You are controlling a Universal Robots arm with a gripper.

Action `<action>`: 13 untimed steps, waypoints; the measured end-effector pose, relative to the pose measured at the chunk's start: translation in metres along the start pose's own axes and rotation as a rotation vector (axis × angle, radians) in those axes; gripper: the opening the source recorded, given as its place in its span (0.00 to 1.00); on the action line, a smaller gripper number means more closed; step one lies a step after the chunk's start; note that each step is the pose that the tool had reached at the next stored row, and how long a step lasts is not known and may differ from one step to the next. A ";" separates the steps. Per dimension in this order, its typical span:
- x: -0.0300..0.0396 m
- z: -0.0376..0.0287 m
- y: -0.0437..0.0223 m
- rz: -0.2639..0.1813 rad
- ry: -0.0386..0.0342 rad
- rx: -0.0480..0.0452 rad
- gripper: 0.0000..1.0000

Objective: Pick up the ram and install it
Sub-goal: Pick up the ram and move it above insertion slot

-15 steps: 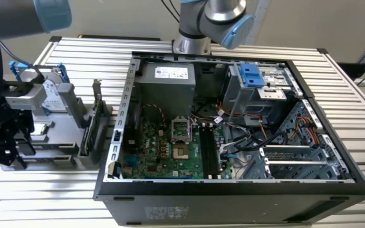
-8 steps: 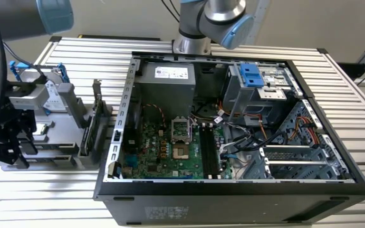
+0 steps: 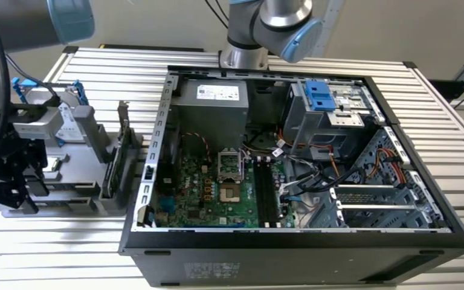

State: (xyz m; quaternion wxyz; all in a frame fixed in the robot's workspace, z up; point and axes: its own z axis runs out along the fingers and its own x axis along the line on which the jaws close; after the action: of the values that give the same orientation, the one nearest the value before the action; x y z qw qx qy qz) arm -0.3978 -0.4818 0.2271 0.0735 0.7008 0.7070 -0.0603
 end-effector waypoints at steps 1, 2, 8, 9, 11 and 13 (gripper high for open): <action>0.0000 0.0001 0.0000 0.000 0.0001 -0.0001 1.00; 0.0000 0.0001 0.0000 0.000 0.0001 -0.0001 1.00; 0.0011 0.0018 0.0000 0.000 0.0007 -0.0017 1.00; 0.0013 0.0020 0.0000 0.000 0.0013 -0.0021 1.00; 0.0017 0.0025 0.0000 0.001 0.0029 -0.0033 1.00; 0.0020 0.0032 0.0000 0.001 0.0041 -0.0040 1.00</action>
State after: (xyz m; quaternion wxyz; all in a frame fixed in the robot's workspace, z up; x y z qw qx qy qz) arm -0.3978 -0.4805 0.2236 0.0735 0.7010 0.7070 -0.0574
